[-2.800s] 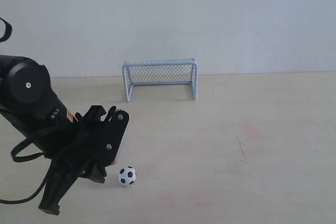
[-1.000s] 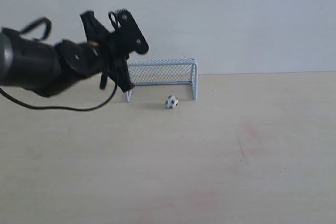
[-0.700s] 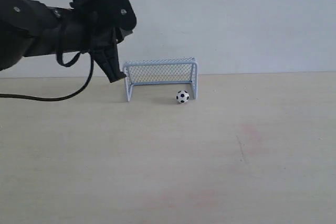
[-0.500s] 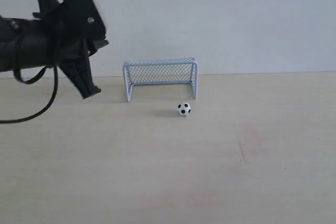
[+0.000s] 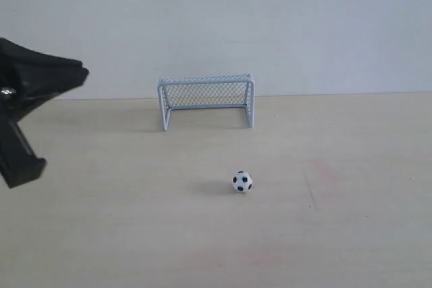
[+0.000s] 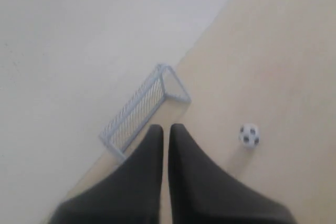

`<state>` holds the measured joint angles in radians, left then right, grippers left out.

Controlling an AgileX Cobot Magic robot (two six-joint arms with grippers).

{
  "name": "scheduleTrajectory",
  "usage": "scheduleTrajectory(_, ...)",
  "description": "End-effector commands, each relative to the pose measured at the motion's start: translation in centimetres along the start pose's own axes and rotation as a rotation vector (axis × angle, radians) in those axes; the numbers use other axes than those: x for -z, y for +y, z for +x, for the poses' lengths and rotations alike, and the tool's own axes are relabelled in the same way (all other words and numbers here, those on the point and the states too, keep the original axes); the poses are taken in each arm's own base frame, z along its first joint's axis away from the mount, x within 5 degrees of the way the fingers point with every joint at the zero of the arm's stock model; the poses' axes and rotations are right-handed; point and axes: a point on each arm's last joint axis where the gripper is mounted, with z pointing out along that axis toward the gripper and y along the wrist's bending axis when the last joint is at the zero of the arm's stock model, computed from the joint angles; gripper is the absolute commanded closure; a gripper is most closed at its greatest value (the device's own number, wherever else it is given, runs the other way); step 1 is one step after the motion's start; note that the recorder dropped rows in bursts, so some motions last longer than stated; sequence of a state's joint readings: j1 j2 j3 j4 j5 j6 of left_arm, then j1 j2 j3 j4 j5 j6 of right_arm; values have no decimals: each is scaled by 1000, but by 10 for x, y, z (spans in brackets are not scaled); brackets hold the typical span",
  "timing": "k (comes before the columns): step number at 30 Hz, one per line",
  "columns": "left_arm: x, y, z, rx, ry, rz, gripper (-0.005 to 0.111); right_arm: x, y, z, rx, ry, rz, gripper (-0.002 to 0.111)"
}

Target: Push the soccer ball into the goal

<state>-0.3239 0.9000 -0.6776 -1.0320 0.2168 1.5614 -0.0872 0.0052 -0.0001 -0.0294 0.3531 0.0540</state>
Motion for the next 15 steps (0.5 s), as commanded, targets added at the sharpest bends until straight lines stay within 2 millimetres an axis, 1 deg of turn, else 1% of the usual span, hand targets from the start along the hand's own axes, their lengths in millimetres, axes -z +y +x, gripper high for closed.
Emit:
scheduleTrajectory(1,46,-7,-20,207,-146,35,102,0,0,-1,10,-14,3,109)
scheduleTrajectory(4,76,-10,-30,279,-243,22,102,0,0,-1,10,-14,3,109)
scheduleTrajectory(10,125,-20,-39,374,-395,41,102,0,0,-1,10,-14,3,109)
scheduleTrajectory(13,148,-27,-41,353,-462,50,102,0,0,-1,10,-14,3,109)
scheduleTrajectory(15,159,-30,-41,353,-501,50,102,0,0,-1,10,-14,3,109)
